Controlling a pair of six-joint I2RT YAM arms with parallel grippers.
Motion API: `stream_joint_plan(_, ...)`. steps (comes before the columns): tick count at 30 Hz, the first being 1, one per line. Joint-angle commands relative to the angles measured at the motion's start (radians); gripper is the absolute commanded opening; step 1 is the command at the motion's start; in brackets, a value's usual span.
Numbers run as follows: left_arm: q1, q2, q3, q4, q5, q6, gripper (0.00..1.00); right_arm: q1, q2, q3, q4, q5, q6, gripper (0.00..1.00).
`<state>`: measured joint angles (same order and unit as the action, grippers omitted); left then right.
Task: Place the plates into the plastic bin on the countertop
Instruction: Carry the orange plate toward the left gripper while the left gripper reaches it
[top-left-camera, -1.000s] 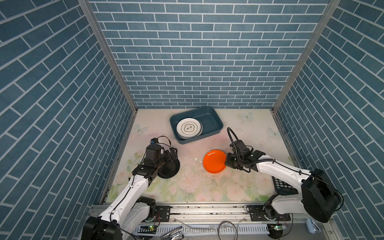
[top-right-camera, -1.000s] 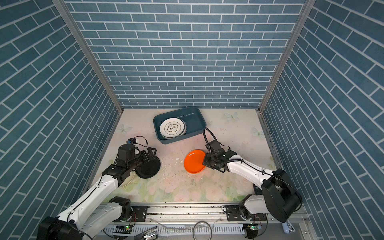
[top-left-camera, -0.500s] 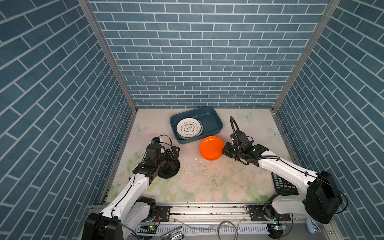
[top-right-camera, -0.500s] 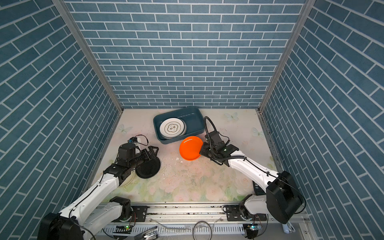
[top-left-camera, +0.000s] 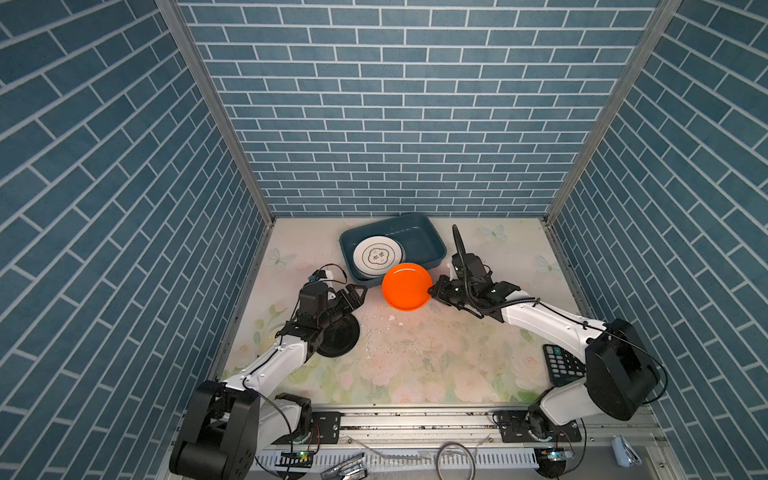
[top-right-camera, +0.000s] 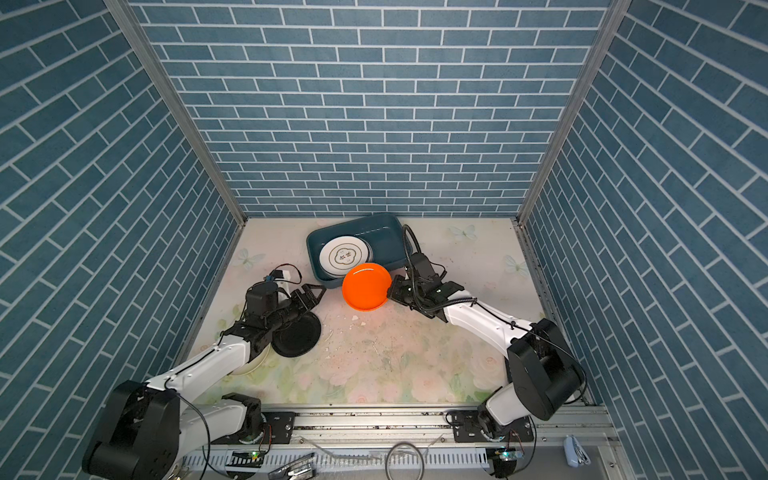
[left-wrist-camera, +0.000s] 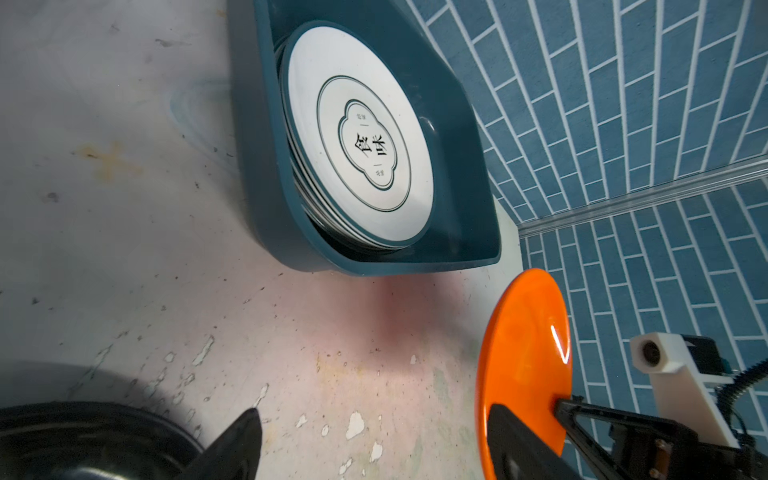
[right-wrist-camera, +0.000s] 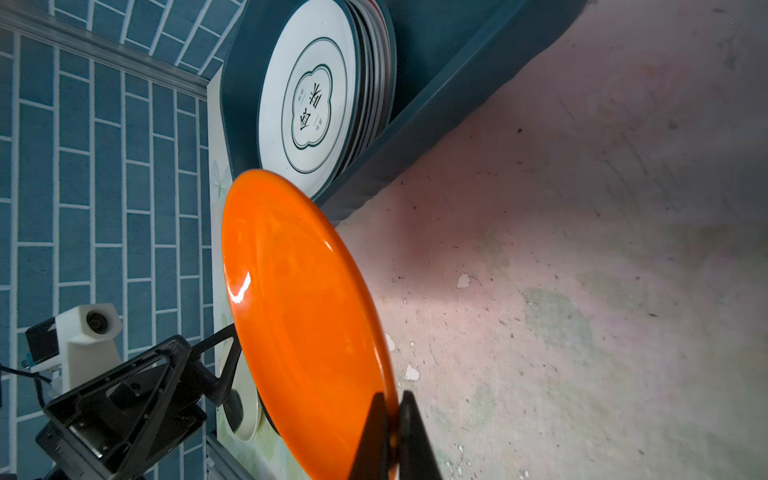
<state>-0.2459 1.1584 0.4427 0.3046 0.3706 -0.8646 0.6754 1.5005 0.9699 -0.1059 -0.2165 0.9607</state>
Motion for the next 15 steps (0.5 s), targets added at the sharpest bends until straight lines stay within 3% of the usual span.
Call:
stream_joint_plan(1, -0.027, 0.03, 0.02, 0.073, 0.02, -0.024, 0.85, -0.008, 0.027, 0.04, 0.091, -0.066, 0.0, 0.0)
stream_joint_plan(7, -0.08, 0.114, 0.059, 0.156, 0.034, -0.067, 0.8, -0.013, 0.035, 0.024, 0.166, -0.121, 0.021, 0.0)
stream_joint_plan(15, -0.119, 0.207, 0.125, 0.204, 0.056, -0.079, 0.5, -0.022, 0.028, 0.027, 0.195, -0.16, 0.034, 0.0)
